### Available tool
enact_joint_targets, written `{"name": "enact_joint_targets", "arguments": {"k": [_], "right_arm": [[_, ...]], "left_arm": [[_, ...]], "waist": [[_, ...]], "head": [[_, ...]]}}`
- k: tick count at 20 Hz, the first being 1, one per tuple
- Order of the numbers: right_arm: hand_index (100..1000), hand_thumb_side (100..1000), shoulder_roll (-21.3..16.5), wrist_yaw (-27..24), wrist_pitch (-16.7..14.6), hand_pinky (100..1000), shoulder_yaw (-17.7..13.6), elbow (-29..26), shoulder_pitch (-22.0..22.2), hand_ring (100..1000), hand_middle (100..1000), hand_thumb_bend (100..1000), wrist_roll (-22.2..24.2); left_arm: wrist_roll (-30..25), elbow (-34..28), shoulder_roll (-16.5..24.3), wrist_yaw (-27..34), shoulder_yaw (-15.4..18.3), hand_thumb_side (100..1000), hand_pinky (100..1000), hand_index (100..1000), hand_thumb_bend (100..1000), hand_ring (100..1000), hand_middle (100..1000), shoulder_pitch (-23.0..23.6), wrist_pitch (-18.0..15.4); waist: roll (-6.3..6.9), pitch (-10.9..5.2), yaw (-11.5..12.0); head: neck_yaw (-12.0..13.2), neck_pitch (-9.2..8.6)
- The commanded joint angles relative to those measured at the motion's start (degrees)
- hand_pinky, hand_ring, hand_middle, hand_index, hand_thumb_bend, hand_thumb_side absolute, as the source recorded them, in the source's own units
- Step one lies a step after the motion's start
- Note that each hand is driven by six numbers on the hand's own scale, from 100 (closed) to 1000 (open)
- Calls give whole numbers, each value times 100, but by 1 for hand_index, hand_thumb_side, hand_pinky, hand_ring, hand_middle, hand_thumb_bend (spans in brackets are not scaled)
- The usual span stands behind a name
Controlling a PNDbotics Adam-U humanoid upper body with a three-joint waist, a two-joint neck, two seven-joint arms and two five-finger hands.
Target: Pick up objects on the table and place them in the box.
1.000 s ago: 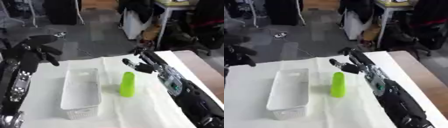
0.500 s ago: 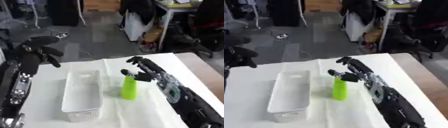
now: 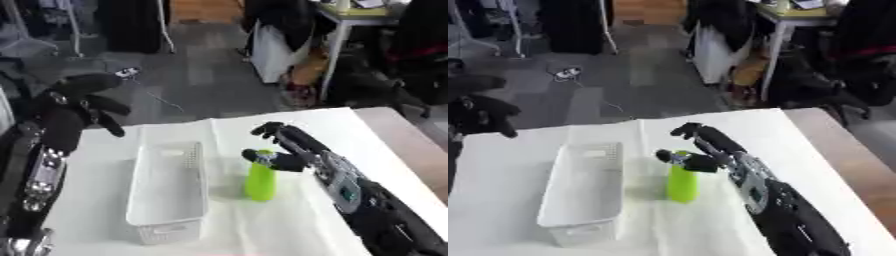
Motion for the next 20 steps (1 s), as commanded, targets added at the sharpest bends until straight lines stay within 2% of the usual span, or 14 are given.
{"name": "enact_joint_targets", "arguments": {"k": [1,10,12,15,17,18,20], "right_arm": [[867,1000,-51,-14,-35,716,8,-59,-57,789,793,643,52],[873,998,5,113,-124,719,-1,51,-37,792,805,642,259],[875,965,17,103,-112,714,-27,110,-52,789,810,653,324],[873,855,18,84,-51,719,-66,211,-119,780,809,707,476],[882,789,14,71,3,660,-86,271,-169,712,806,737,636],[883,774,11,68,34,655,-93,294,-196,709,807,743,742],[897,675,9,62,107,632,-106,345,-246,706,821,775,1002]], "left_arm": [[-14,-100,26,25,13,930,461,831,204,599,760,-93,8],[-34,-100,10,39,-1,931,460,832,204,599,759,-113,13],[-37,-100,0,43,-2,931,461,832,204,599,760,-123,15],[-42,-100,-15,44,-4,930,461,832,205,600,760,-140,15],[-42,-100,-21,41,-2,930,461,832,205,600,760,-147,17],[-42,-100,-23,39,-1,930,462,832,205,600,760,-150,19],[-44,-100,-28,36,-1,930,462,832,205,600,760,-157,23]], "waist": [[-4,-61,8],[-6,-38,37],[-7,-31,48],[-15,-28,64],[-24,-28,73],[-27,-29,77],[-33,-31,83]], "head": [[42,-73],[60,-51],[57,-46],[34,-6],[15,13],[10,19],[4,24]]}}
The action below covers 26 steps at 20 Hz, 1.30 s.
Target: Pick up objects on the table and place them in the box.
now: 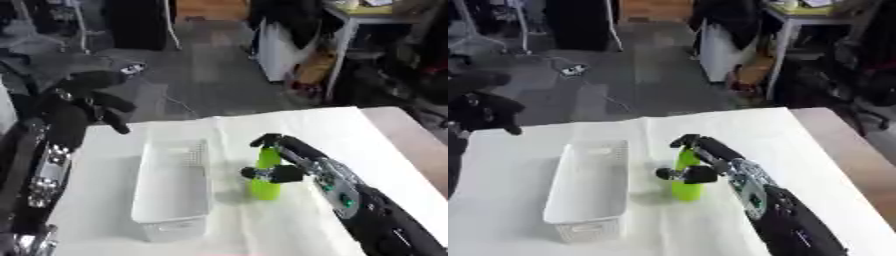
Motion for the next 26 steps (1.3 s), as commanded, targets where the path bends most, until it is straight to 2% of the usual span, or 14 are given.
{"name": "enact_joint_targets", "arguments": {"k": [1,2,4,8,12,15,17,21,26], "right_arm": [[900,648,-67,-28,104,631,-75,14,-202,709,825,784,357],[902,643,-66,-40,140,631,-91,24,-221,711,827,785,449],[907,571,-64,-56,207,610,-119,48,-250,709,828,806,567],[906,540,-51,-109,273,595,-177,82,-270,709,827,812,605],[896,507,-34,-222,278,555,-226,117,-262,689,813,807,498],[863,470,1,-499,303,483,-294,178,-236,622,756,776,231],[829,449,35,-822,349,426,-337,250,-214,579,711,774,-13],[779,435,107,-1792,490,361,-405,472,-176,515,624,760,-420],[764,422,146,-2935,776,329,-385,693,-150,498,602,744,-586]], "left_arm": [[-14,-100,19,14,4,930,462,832,205,600,760,-105,1],[-14,-100,16,13,4,930,462,832,205,600,760,-107,1],[-14,-100,13,12,4,930,463,832,205,600,760,-111,0],[-15,-100,11,11,4,930,463,832,205,600,760,-114,-1],[-15,-100,13,11,4,930,463,832,205,600,760,-114,-2],[-15,-100,15,10,5,930,463,832,205,600,760,-113,-1],[-15,-100,15,9,6,930,463,832,205,600,760,-113,-1],[-15,-100,18,6,6,930,463,832,205,600,760,-110,0],[-14,-100,18,6,6,930,463,832,205,600,760,-109,-1]], "waist": [[-4,-70,13],[-6,-70,15],[-9,-71,19],[-10,-67,22],[-8,-64,19],[-3,-63,14],[1,-61,11],[6,-58,4],[8,-56,4]], "head": [[-27,11],[-29,13],[-31,14],[-28,11],[-24,5],[-24,2],[-24,-2],[-39,-3],[-56,-10]]}}
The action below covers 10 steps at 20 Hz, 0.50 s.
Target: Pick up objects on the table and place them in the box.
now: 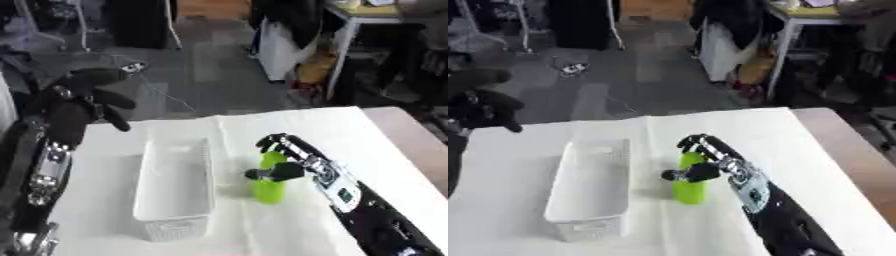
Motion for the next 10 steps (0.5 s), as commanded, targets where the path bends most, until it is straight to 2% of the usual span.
{"name": "enact_joint_targets", "arguments": {"k": [1,5,10], "right_arm": [[762,404,-33,-634,167,331,-23,59,-65,499,600,728,-93],[767,406,-29,-1016,322,352,41,99,-16,516,612,726,-91],[768,414,-1,-1046,353,376,92,95,88,533,635,719,-66]], "left_arm": [[-14,-100,20,6,7,930,463,832,205,600,760,-71,-2],[-12,-100,22,3,9,929,464,832,205,600,760,-72,-3],[-15,-100,24,4,8,930,464,832,204,600,760,-74,-4]], "waist": [[12,-71,-3],[8,-74,-5],[11,-70,-6]], "head": [[-50,-12],[-41,-18],[-26,-20]]}}
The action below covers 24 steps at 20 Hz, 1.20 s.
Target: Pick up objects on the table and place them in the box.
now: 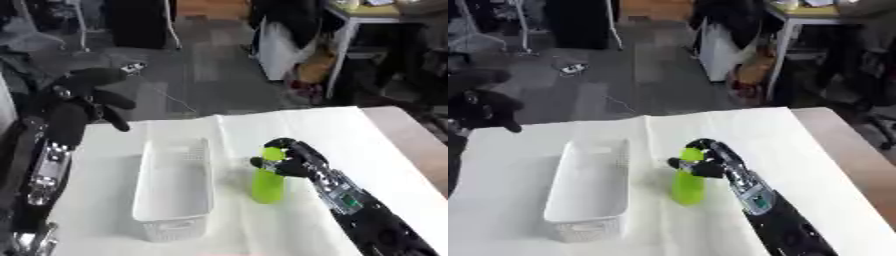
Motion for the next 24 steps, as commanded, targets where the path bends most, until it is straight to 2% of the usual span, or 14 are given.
{"name": "enact_joint_targets", "arguments": {"k": [1,6,13,15,16,17,18,19,20,21,22,23,24], "right_arm": [[768,416,-38,5,13,379,21,-54,-24,535,638,719,0],[775,435,-24,323,-66,407,54,-74,-1,550,656,717,-20],[771,451,-14,1167,-244,418,66,-122,4,554,658,704,-167],[736,455,-15,1446,-283,369,50,-134,-1,523,617,691,-267],[698,444,-17,1612,-298,271,43,-143,-3,484,576,668,-360],[704,445,-18,1781,-316,289,37,-157,-4,491,583,672,-471],[610,406,-17,1939,-344,100,27,-173,-5,414,504,631,-594],[593,396,-16,2075,-367,100,7,-191,-5,402,494,623,-751],[452,343,-11,2171,-383,100,-20,-205,-7,257,373,553,-923],[452,343,-5,2235,-395,100,-47,-219,-9,257,373,553,-1129],[306,450,-1,2276,-414,100,-65,-234,-11,100,191,292,-1334],[322,427,-2,2312,-449,100,-78,-262,-12,103,213,330,-1592],[270,620,-6,2361,-488,100,-67,-280,-12,100,100,100,-1807]], "left_arm": [[-16,-100,25,5,7,930,464,832,204,600,760,-74,-4],[-24,-100,26,11,2,930,464,832,204,600,760,-75,-4],[-33,-100,19,18,-3,929,464,832,204,600,760,-88,-7],[-34,-100,16,20,-4,929,465,832,205,600,760,-90,-7],[-35,-100,15,20,-4,928,465,832,205,601,760,-92,-8],[-35,-100,13,21,-5,928,465,832,205,601,760,-94,-9],[-36,-100,12,21,-5,928,465,832,205,601,760,-96,-10],[-36,-100,11,22,-5,928,465,832,205,601,760,-97,-10],[-37,-100,11,23,-6,929,465,832,205,601,760,-97,-10],[-38,-100,11,24,-7,929,465,832,205,601,760,-98,-10],[-39,-100,10,24,-7,929,465,832,205,601,760,-99,-10],[-39,-100,10,24,-6,929,465,832,205,601,760,-99,-11],[-39,-100,10,24,-5,928,465,832,205,601,760,-99,-10]], "waist": [[11,-69,0],[15,-63,-1],[14,-61,7],[12,-62,10],[10,-62,12],[9,-62,14],[8,-62,16],[8,-62,17],[8,-62,17],[9,-62,17],[9,-62,17],[9,-62,17],[9,-62,17]], "head": [[-23,-19],[-17,-11],[0,-19],[4,-23],[8,-24],[13,-24],[19,-25],[26,-27],[32,-29],[36,-32],[39,-33],[40,-35],[43,-34]]}}
